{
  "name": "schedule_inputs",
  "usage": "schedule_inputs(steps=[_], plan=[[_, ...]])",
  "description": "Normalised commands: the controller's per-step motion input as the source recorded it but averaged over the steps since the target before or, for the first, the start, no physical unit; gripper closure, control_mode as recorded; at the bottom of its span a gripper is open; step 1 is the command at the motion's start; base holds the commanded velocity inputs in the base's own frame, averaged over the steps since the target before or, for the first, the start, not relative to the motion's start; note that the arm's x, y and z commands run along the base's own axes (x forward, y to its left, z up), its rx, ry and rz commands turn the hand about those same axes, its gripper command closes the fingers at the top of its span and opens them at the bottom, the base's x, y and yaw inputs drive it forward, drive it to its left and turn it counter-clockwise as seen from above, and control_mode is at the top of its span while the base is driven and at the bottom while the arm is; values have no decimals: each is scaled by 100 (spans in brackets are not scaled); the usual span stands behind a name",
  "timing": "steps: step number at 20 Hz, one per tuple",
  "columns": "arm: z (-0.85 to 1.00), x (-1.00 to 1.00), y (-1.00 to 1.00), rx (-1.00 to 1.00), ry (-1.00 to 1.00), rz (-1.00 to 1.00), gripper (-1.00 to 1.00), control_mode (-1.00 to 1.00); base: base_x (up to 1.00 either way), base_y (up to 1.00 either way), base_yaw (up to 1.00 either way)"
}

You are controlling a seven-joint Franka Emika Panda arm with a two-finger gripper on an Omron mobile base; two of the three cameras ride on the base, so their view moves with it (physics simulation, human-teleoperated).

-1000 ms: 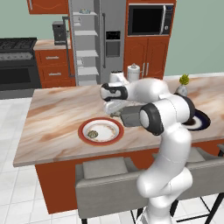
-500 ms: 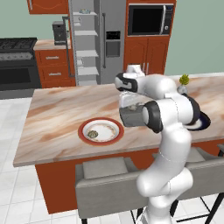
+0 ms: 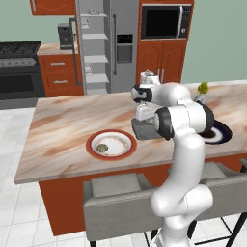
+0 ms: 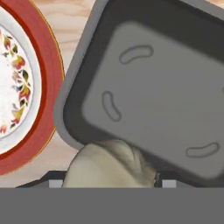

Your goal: Place two dumplings into each of the tupperware containers and then place the containers in the fridge.

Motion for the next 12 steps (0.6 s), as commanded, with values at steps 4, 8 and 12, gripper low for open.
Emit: schedule_inputs(steps=[4,8,12], plan=[[-46,20,0,0,0,0,100,-100,0,0,0],[-26,25,0,0,0,0,100,-100,0,0,0],[-7,32,-1,0,0,0,100,-100,0,0,0]])
